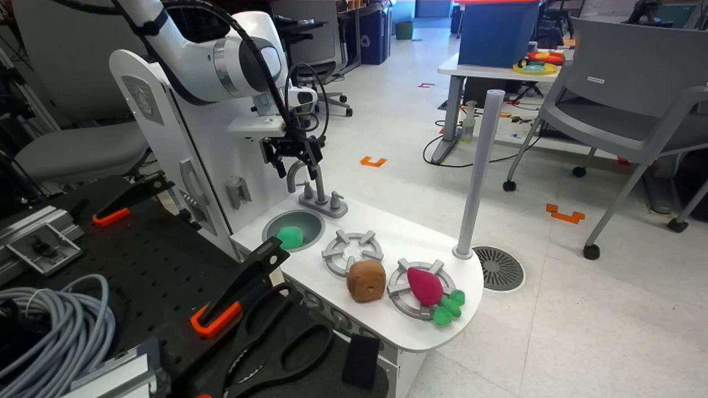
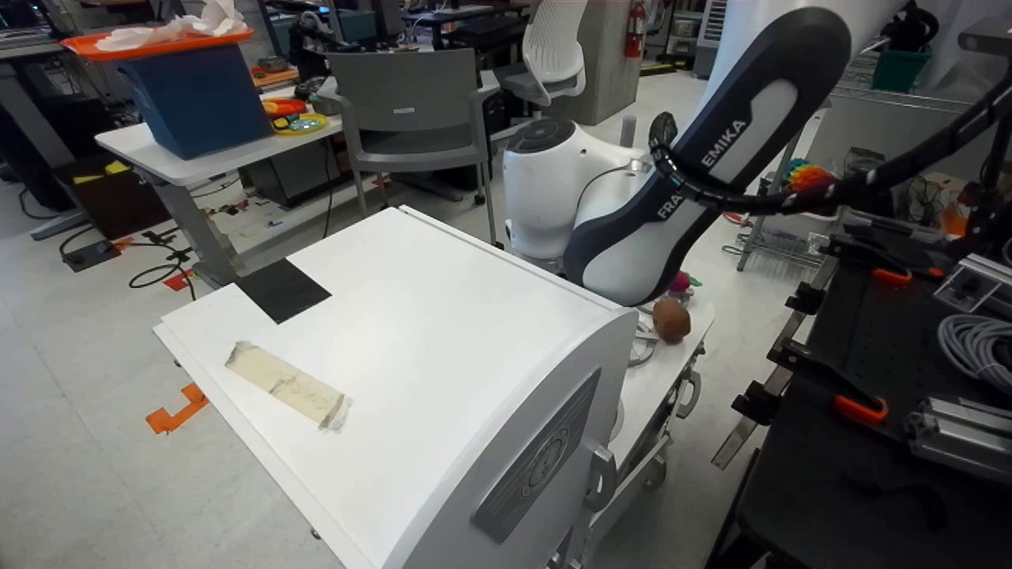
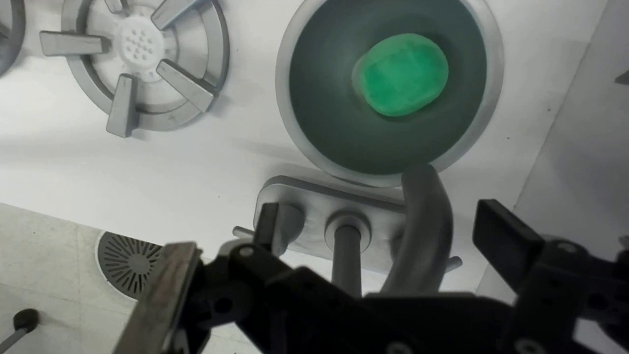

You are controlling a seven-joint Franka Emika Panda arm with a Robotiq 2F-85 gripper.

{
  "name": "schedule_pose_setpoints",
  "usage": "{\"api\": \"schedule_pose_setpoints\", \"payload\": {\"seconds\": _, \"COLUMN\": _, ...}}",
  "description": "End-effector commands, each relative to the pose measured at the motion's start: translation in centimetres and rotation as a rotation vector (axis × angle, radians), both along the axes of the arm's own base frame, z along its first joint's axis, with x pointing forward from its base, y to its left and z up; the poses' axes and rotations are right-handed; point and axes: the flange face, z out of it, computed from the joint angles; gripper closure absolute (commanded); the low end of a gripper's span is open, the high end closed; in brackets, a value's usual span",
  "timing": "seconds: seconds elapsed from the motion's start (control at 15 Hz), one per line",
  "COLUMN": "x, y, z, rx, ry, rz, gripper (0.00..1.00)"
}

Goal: Move the faucet spout to the right

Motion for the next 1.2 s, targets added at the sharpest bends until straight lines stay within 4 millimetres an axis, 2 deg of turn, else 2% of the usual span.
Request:
{"api": "schedule_pose_setpoints", "payload": {"seconds": 0.0, "x": 1.3, "y": 0.2, "z": -0.8, "rx": 0.008, "ry": 0.004, "rz": 0.009, "gripper": 0.0}}
{"api": "schedule_pose_setpoints", "payload": {"seconds": 0.27, "x": 1.6, "y": -1.1, "z": -1.3, "rx": 0.002, "ry": 0.013, "rz": -0.019, "gripper": 0.0}}
{"api": "schedule_pose_setpoints", "payload": {"seconds": 0.53, "x": 1.2, "y": -3.8, "z": -0.8, "rx": -0.006, "ry": 0.06, "rz": -0.07, "gripper": 0.0}}
{"api": "schedule_pose_setpoints", "payload": {"seconds": 0.73, "x": 1.3, "y": -7.4, "z": -0.2, "rx": -0.024, "ry": 0.085, "rz": -0.14, "gripper": 0.0}}
{"api": "schedule_pose_setpoints", "payload": {"seconds": 1.13, "x": 5.7, "y": -16.8, "z": 2.7, "rx": -0.107, "ry": -0.02, "rz": -0.267, "gripper": 0.0}}
